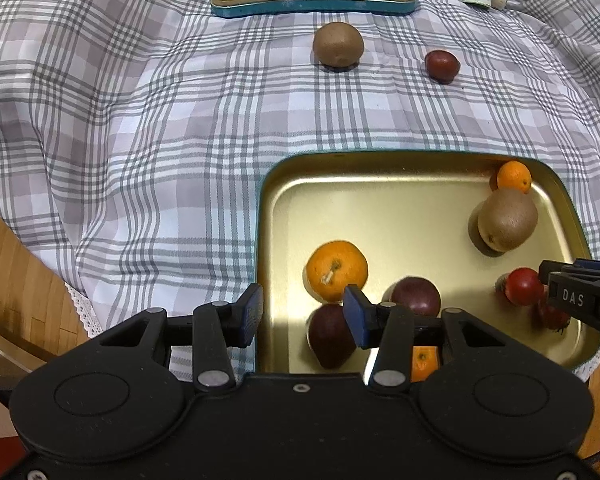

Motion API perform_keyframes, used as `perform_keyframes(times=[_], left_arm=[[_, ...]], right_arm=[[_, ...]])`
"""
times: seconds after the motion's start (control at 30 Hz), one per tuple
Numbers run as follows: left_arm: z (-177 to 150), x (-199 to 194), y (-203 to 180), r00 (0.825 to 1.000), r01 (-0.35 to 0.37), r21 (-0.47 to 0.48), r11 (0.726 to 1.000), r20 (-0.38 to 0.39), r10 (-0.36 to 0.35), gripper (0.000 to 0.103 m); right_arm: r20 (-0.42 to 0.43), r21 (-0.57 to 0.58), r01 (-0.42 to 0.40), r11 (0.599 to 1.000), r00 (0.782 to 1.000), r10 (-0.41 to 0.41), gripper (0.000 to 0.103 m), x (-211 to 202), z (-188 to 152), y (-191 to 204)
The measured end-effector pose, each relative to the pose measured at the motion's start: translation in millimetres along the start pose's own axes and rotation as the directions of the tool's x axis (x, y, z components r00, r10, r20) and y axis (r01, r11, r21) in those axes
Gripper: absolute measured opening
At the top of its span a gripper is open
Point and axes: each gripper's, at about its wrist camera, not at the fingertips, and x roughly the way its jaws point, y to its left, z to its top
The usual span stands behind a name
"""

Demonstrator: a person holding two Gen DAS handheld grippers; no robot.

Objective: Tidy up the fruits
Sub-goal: 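Withdraw both open grippers from the tray back toward the remaining kiwi and passion fruit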

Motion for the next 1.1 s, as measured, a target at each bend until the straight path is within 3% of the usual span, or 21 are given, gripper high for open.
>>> perform_keyframes(times=[0.5,1.1], left_arm=[[27,14,12,1.000,-0.031,-0.031,0.999,-0.006,0.031,0.054],[64,32,17,0.997,-0.075,-0.057,0.996,0.017,0.076,0.054]], right_arm=[[-0.052,-0.007,0.011,1.000,0.999,-0.011,0.034,14,26,4],[-0.133,0.005,-0.071,0.997,0.989,0.072,0.034,24,50,1]])
